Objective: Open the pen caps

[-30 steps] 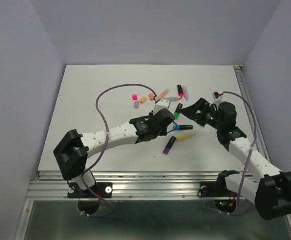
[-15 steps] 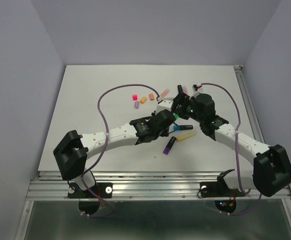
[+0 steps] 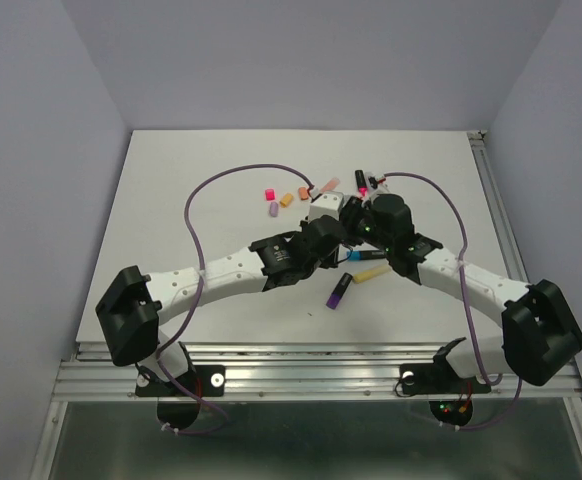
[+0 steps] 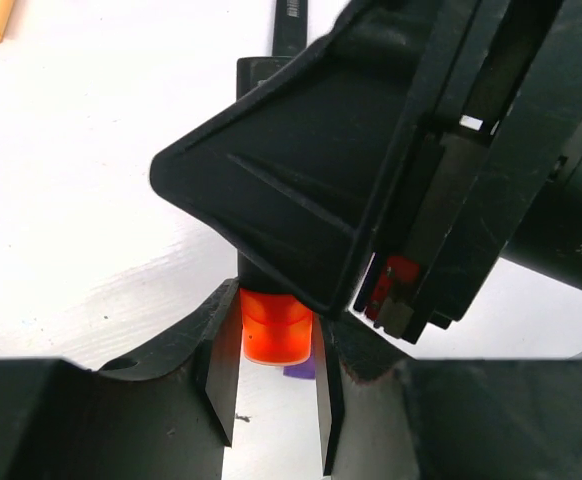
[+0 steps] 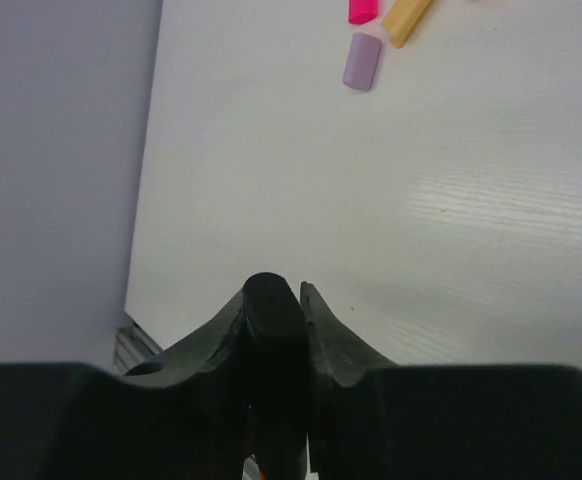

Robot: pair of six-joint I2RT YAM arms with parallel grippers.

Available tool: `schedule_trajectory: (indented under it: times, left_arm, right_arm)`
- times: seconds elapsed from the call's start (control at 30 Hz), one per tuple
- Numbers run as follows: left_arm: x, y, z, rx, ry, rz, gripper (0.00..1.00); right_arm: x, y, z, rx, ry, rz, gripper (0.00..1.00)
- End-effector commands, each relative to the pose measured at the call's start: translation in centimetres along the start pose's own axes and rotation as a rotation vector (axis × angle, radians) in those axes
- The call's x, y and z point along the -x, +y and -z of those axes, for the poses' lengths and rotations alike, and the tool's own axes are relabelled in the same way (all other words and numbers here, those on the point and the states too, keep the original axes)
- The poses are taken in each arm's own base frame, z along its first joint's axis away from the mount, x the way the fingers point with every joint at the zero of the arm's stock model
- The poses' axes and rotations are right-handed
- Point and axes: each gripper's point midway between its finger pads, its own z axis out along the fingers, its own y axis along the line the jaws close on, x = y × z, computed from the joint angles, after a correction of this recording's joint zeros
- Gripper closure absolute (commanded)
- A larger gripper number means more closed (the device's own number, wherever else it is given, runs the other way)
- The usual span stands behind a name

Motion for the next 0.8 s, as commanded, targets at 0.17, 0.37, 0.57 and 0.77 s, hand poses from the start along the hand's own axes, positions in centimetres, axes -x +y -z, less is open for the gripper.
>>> schedule_trajectory:
  times: [0.17,0.37,0.57,0.77]
  left_arm:
    - [-0.6,-0.1,1.0,-0.049,0.003,0.049,1.0]
    - [-9.4,-0.8,2.4,-0.187,0.228,0.045,1.0]
    - [-16.5,-1.8,6.1,-0.299,0.398,0.082,1.0]
    - [-14.5,-1.2,7.1,-0.264,0.31,0.139,1.0]
  right_arm:
    - [5.4,0.7,0.3,-0.077,-0.232,0.06,0.99]
    - [12.6,-1.9,-0.8,-0.246,-0.415,0.058,0.99]
    - [19.9,-5.2,-1.6,-0.382,-0.535,0.055,0.99]
    - [21.3,-6.1,-1.5,-0.396,-0.518,0.101,0.99]
